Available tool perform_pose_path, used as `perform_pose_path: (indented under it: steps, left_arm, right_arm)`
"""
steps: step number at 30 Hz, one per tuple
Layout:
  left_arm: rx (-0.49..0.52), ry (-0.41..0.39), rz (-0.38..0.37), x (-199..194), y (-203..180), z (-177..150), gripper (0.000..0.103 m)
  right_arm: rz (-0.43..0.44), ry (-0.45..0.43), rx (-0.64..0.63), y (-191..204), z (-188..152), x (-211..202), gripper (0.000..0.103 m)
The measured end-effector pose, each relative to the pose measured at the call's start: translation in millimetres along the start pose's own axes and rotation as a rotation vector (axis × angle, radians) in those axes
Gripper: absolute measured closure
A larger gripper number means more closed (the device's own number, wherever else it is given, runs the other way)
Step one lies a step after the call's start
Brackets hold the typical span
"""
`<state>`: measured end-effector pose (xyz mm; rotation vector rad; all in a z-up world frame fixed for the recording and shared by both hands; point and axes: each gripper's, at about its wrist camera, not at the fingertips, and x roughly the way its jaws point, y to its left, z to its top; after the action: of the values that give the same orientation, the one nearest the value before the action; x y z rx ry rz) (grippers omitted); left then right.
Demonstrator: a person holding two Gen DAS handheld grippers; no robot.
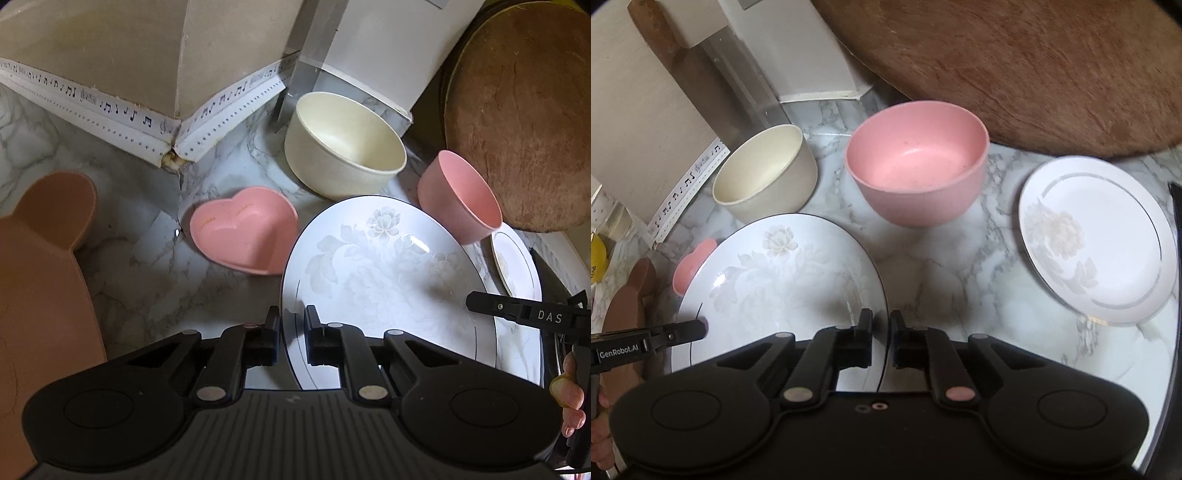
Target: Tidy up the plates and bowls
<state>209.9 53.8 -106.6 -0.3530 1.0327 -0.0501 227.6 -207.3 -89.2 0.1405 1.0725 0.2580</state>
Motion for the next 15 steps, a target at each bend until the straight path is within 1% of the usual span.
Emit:
perform_pose_path:
  steps: [8,15]
  left_arm:
    - [0.015,0.002,-0.033,-15,-16,-23,0.091]
    - [0.048,0.000,-0.068,-35,-38,-43,0.091]
  right_arm:
    - [0.004,0.000,0.027,-18,-26,-24,0.093]
    - [-0.012,-0.013,0.060,-36,-53,-58,0.093]
